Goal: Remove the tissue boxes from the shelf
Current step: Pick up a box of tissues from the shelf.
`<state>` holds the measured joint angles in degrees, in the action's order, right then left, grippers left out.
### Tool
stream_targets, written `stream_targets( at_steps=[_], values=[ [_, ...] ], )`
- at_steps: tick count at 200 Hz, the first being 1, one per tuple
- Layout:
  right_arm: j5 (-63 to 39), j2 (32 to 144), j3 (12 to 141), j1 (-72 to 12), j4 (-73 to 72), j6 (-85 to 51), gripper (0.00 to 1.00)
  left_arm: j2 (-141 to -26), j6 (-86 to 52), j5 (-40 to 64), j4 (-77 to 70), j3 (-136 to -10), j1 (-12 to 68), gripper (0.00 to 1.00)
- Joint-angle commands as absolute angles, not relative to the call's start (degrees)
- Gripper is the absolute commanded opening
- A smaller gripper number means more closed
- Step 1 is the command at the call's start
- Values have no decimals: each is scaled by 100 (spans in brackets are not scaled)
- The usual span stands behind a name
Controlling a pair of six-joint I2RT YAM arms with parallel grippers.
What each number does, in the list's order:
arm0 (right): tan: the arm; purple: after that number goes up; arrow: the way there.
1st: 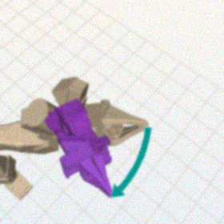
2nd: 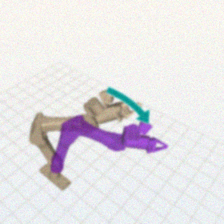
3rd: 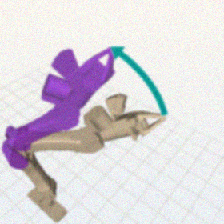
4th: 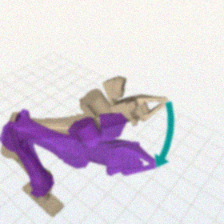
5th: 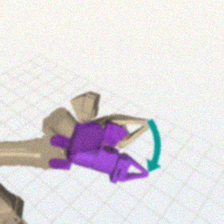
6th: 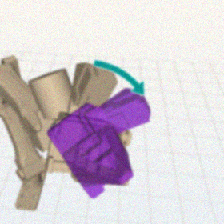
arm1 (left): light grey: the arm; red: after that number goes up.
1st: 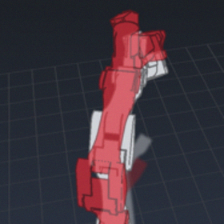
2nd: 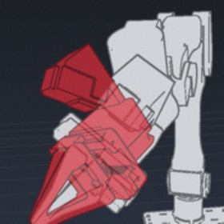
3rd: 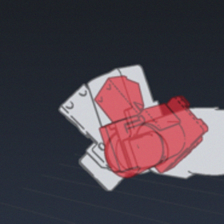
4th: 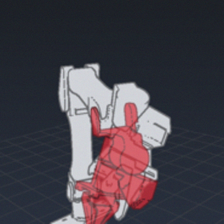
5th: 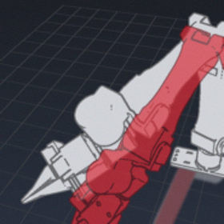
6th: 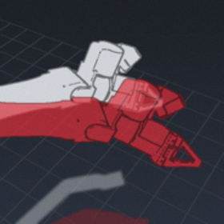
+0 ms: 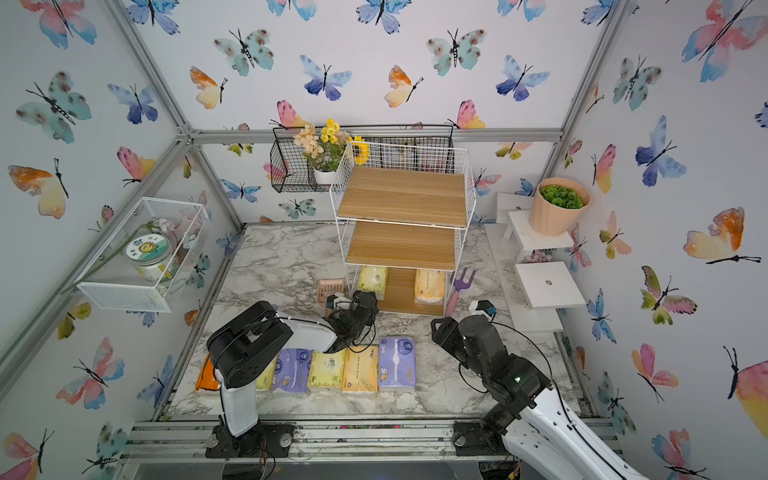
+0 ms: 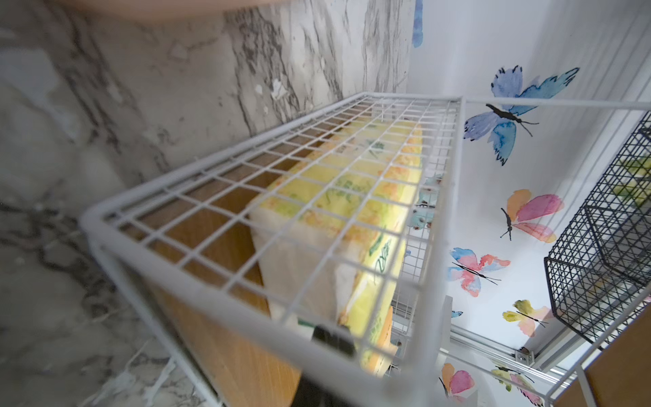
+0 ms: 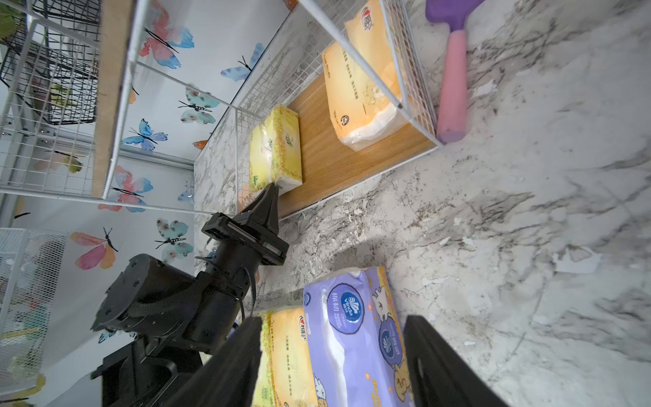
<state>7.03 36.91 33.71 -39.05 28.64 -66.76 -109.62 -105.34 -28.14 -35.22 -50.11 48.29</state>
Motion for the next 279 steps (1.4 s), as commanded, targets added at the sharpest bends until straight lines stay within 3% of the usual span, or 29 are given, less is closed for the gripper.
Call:
stream_targets(
  at_steps=[1,68,169,279],
  values=[
    [396,3680,3035,-3915,2219,-7234,69,-10555,-10346,-2654,-3640,-4818,4908,0],
    [81,4495,1960,-3919,-392,-8204,77,-9576,-10808,-2390,-3302,-4220,5233,0],
    [39,6498,2002,-3914,-2833,-8845,84,-9188,-11398,-1798,-3170,-4017,5423,0],
    [-620,7754,2327,-3701,-3876,-8607,85,-9348,-11961,-850,-3590,-3940,5310,0]
  ],
)
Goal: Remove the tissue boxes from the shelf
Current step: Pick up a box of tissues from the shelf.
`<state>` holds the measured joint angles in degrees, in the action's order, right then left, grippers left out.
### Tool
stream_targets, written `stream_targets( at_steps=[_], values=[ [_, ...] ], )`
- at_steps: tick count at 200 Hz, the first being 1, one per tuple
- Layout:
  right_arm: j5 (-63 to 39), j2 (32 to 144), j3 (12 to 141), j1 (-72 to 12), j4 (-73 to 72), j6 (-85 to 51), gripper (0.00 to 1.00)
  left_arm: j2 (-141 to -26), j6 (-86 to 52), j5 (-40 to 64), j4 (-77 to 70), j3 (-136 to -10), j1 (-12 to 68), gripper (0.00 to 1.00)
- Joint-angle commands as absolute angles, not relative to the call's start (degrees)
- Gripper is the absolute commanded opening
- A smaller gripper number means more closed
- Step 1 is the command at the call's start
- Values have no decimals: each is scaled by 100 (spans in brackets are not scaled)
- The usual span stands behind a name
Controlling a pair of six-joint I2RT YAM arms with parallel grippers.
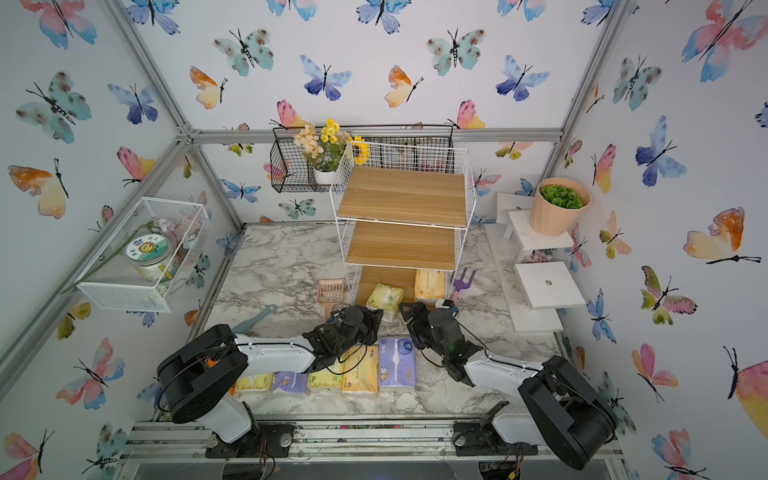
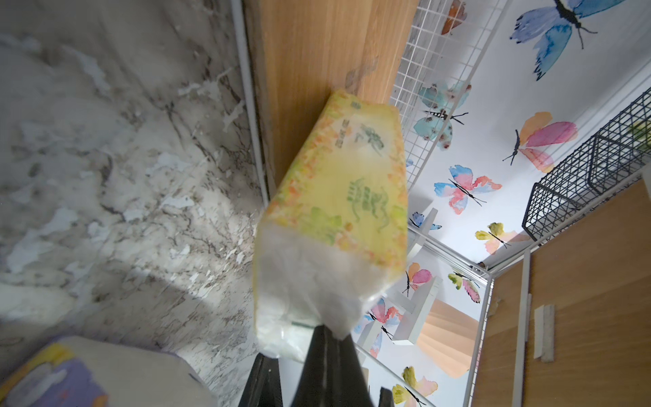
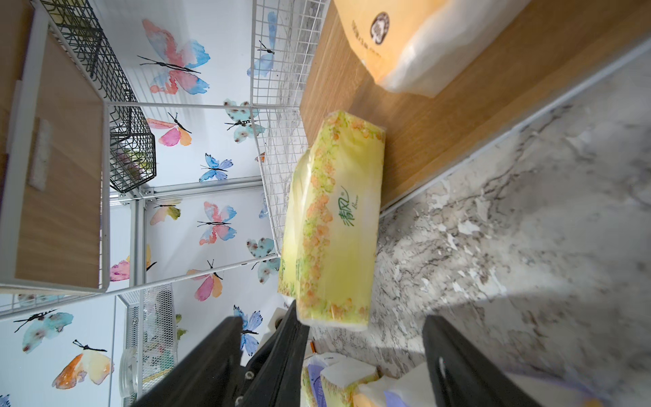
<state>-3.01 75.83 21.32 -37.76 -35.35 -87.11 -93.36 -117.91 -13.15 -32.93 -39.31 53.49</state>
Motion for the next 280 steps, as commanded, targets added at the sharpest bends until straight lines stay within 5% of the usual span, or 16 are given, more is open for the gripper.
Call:
stream_targets(
  at_steps=[1,124,178,216,252,280],
  values=[
    [-620,7774,2333,-3696,-3876,-8606,85,-9354,-11966,-847,-3601,-3939,5309,0],
    [-720,8587,2375,-3561,-4579,-9123,80,-9562,-12192,-503,-3735,-4227,5318,0],
    [-729,8884,2542,-3540,-4836,-9150,65,-9489,-12338,-466,-3704,-4122,5336,0],
    [-651,8913,2602,-3539,-4845,-9108,46,-9404,-12337,-479,-3542,-4147,5344,0],
    [-631,8688,2641,-3533,-4594,-8860,35,-9306,-12252,-472,-3649,-4090,5344,41],
    [-642,8314,2582,-3533,-4127,-8626,31,-8956,-11813,-661,-3665,-3963,5336,54]
  ],
)
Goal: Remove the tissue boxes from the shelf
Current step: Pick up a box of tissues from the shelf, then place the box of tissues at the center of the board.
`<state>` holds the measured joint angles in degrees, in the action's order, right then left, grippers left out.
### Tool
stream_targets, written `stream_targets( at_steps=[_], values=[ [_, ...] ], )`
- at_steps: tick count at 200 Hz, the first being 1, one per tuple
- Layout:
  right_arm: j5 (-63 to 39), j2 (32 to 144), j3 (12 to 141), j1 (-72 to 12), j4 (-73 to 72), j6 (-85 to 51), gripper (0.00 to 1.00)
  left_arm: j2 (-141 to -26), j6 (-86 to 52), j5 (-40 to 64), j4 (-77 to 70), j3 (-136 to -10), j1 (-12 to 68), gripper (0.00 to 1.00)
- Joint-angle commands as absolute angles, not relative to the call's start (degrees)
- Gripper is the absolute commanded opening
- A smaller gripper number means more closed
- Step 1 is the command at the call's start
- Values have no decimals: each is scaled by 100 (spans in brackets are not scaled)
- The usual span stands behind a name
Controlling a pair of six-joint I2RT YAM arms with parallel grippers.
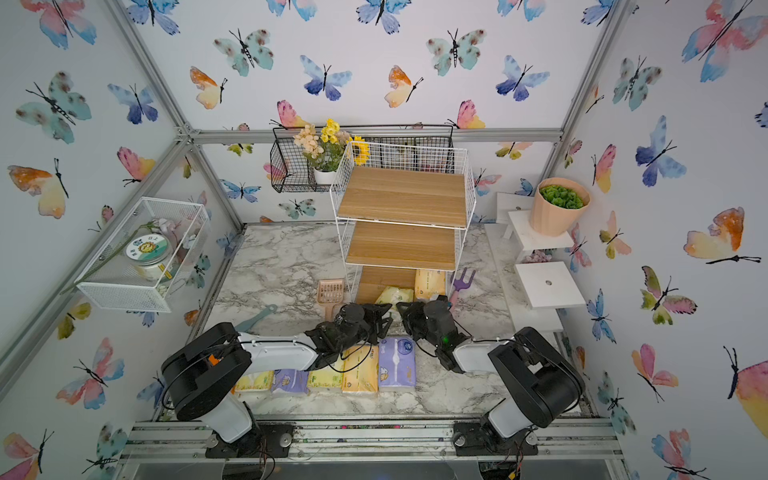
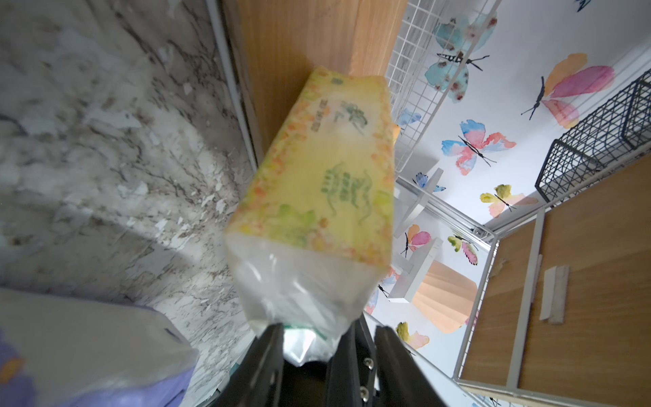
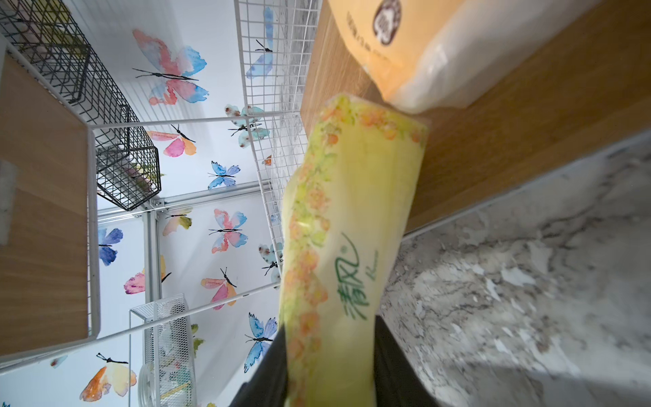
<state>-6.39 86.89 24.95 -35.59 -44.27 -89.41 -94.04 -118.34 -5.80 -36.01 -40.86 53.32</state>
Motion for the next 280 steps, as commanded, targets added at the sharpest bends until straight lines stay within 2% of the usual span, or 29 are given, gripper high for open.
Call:
stream_targets(
  at_steps=[1,23,76,117,148,191,226,280],
  values=[
    [-642,8297,2578,-3533,-4111,-8615,30,-8938,-11791,-669,-3661,-3954,5340,55],
    [-675,7846,2487,-3533,-3688,-8241,26,-8480,-11301,-940,-3489,-3784,5307,60],
    [-1075,6482,2599,-3533,-1756,-7032,24,-7265,-9739,-1292,-1779,-3685,5146,61],
    [-1078,5345,3224,-3533,845,-5387,25,-6398,-8561,-1472,-585,-3608,5102,61],
    [-745,5159,4383,-3533,3119,-4229,25,-5884,-8461,-1701,-475,-3216,5080,61],
    [-110,5219,5107,-3533,5207,-4105,25,-5642,-8672,-1912,-550,-2928,5080,61],
    [132,5011,4984,-3533,5461,-4358,25,-5618,-9032,-1881,-687,-2705,5080,61],
    [-888,4810,3999,-3533,4452,-4315,25,-5588,-9203,-1787,-1012,-2443,5081,62]
  ],
)
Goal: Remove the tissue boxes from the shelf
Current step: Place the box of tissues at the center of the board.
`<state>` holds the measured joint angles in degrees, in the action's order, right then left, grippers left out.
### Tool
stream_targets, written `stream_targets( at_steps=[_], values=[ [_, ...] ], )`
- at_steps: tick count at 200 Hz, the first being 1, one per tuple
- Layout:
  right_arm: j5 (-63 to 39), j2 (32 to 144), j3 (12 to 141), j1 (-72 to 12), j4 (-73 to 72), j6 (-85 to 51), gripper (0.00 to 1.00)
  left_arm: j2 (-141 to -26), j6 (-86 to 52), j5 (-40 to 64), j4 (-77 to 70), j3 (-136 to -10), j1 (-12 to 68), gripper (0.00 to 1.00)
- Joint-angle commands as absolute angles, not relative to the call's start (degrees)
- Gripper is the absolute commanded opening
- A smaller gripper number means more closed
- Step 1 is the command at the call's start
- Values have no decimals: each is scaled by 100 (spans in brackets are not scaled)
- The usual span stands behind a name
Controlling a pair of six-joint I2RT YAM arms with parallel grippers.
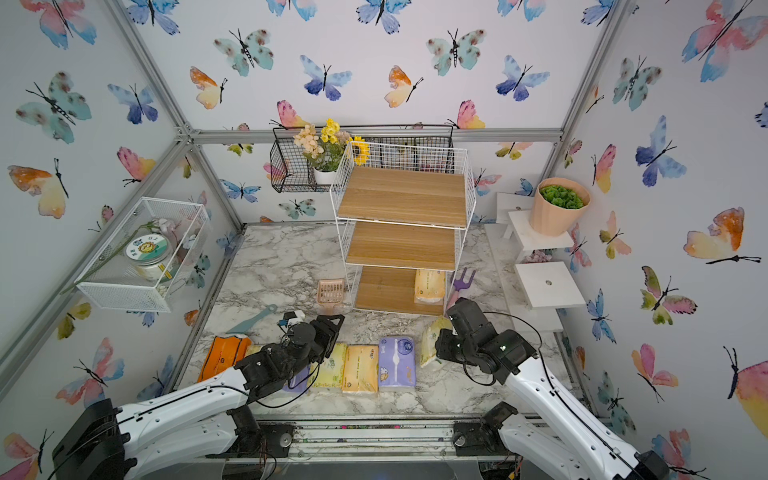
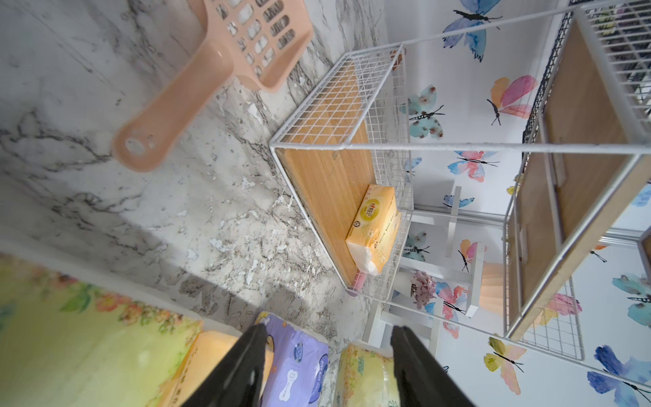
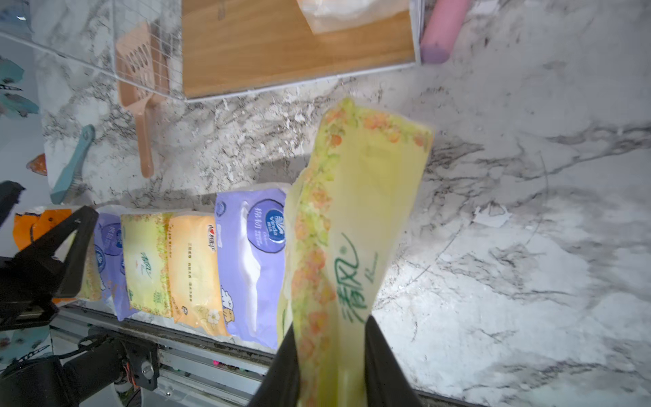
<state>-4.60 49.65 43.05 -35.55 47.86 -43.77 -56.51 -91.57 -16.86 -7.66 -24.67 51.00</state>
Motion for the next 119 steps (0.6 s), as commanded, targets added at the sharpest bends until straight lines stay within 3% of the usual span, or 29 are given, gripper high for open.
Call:
stream_targets(
  at_steps=[1,36,92,104,114,119],
  values=[
    [-888,4810,3999,-3533,4452,-4315,25,-5589,-9203,-1786,-1016,-2443,5080,62],
    [-591,4636,3855,-3533,4807,-4337,25,-5664,-9202,-1683,-1143,-2393,5081,62],
    [-1621,4499,3207,-3533,3958,-4208,27,-5848,-9195,-1507,-1220,-2442,5080,63],
    [-1645,4412,3051,-3533,3812,-4281,33,-5909,-9176,-1439,-1273,-2451,5081,63],
    [-1550,4362,2960,-3533,3800,-4372,46,-5970,-9176,-1378,-1318,-2469,5082,63],
    [-1398,4343,2934,-3533,3877,-4452,57,-6005,-9176,-1340,-1349,-2474,5080,63]
  ],
)
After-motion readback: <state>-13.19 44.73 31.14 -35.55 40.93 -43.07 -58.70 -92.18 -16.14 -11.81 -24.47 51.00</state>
